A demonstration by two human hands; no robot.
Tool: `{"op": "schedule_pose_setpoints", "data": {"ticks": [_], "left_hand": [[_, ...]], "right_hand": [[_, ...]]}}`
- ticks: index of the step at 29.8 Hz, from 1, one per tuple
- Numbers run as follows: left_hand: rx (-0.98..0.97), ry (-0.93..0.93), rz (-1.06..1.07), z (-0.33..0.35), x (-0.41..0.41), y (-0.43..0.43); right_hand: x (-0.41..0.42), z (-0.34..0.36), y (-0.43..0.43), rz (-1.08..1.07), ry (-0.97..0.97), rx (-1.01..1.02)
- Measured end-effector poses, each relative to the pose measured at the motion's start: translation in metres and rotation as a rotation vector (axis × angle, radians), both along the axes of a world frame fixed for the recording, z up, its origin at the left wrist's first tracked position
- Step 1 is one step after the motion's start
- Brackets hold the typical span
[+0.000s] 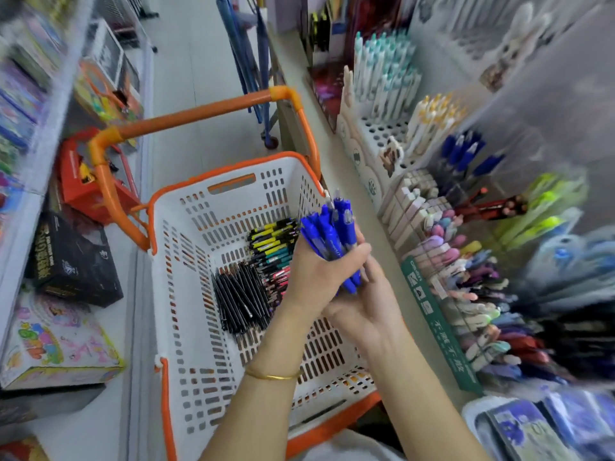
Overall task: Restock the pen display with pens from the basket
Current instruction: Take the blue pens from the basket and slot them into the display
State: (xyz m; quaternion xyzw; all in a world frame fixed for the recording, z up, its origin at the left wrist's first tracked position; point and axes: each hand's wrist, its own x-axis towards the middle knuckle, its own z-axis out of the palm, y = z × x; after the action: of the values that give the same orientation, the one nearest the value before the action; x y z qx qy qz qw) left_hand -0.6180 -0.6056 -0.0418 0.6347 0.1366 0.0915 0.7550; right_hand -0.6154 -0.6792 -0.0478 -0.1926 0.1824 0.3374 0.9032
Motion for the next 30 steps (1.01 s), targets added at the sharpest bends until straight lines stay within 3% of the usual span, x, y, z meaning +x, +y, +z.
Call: {"op": "schedule_pose_setpoints", "data": {"ticks": [3, 6, 14, 19, 28, 30], "left_hand": [[0.079, -0.08, -0.063, 0.008, 0.005, -0.007], [0.106, -0.131, -0.084, 0.011, 0.009, -0.008], [0.186, -0.11, -0.158, 0.008, 0.014, -0.014], [0.169, -0.102, -0.132, 0.003, 0.014, -0.022], [0.086, -0.047, -0.064, -0.002, 0.01, -0.019], [0.068, -0.048, -0.077, 0.001, 0.009, -0.014]], "right_hand": [[0.004, 0.006, 0.001, -0.165, 0.023, 0.097], [0.006, 0.009, 0.0, -0.188, 0.12, 0.149], [0.013, 0.031, -0.006, -0.349, 0.198, 0.211], [0.007, 0.036, -0.001, -0.448, 0.079, 0.384], [0.004, 0.011, -0.009, -0.183, 0.207, -0.031], [0.004, 0.014, -0.014, -0.149, 0.131, -0.19]]}}
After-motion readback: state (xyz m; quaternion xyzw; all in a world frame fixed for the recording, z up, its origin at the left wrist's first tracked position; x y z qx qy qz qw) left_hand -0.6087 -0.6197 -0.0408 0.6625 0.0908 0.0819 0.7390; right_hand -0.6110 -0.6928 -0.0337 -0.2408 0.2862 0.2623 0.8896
